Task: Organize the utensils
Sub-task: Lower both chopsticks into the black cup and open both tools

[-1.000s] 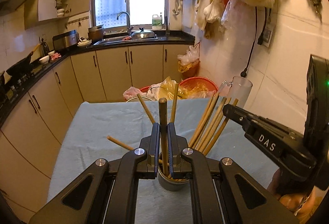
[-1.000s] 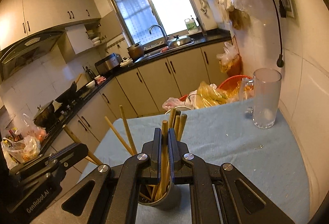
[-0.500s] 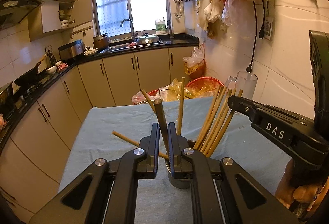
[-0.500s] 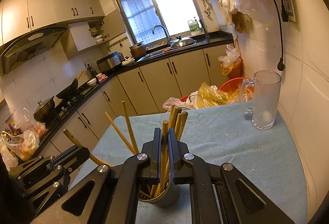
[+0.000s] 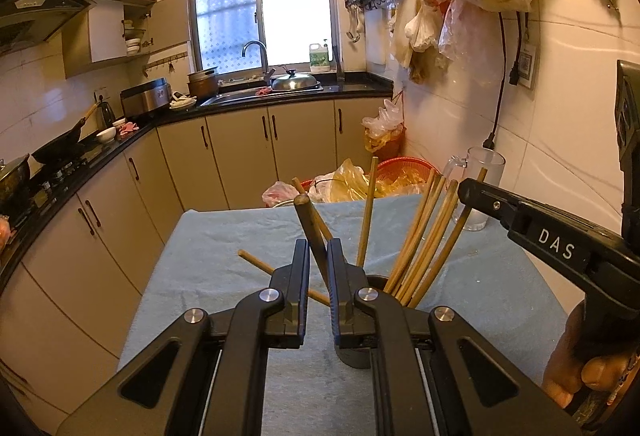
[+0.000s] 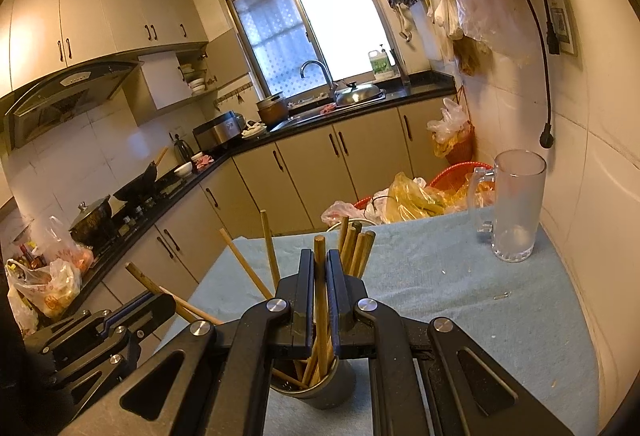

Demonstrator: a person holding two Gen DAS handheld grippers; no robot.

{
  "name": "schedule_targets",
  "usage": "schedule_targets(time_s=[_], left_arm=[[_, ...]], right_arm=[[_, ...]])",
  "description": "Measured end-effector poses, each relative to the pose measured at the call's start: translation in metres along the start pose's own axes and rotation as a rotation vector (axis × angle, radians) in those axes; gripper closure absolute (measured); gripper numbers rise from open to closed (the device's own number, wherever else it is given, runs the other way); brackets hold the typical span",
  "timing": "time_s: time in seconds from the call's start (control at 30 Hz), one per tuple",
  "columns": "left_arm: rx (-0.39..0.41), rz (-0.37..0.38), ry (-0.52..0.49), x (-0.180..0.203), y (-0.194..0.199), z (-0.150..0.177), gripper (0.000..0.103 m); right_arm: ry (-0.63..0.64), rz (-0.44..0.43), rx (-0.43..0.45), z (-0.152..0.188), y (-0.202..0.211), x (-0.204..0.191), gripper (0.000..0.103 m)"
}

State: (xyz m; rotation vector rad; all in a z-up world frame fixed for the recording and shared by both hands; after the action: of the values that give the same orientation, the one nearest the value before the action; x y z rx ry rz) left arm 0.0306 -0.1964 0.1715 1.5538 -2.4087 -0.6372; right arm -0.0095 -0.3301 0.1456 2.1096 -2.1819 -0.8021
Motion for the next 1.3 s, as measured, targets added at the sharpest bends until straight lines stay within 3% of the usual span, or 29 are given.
schedule_targets(time_s=[0.27, 1.03, 1.3], left_arm=[[0.012, -0.017, -0.016, -0.001, -0.002, 0.001, 0.094], [-0.072, -0.001, 0.013, -0.005, -0.02, 0.013, 0.094], [-0.064, -0.001, 0.019, -0.009, -0.005, 0.013, 0.094]], right_arm=[[-0.008, 0.003, -0.026, 0.007, -0.006, -0.001, 0.096], [-0.013, 0.005, -0.034, 0.011, -0.011, -0.001, 0.096], [0.004, 0.002, -0.011, 0.002, 0.001, -0.008, 0.083]])
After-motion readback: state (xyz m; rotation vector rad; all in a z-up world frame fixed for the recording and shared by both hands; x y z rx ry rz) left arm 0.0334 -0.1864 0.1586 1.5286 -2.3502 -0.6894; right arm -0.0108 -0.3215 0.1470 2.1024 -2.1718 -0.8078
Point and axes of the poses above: each gripper's, at about its wrist camera, not at the fingertips, and y roughly against the way its jaws point, x to its right, z to its underside, the point moved 8 cm from there along -y, roughly the way its jaws point, and after that the axes turned 4 degrees about x, right-handed, at the moved point
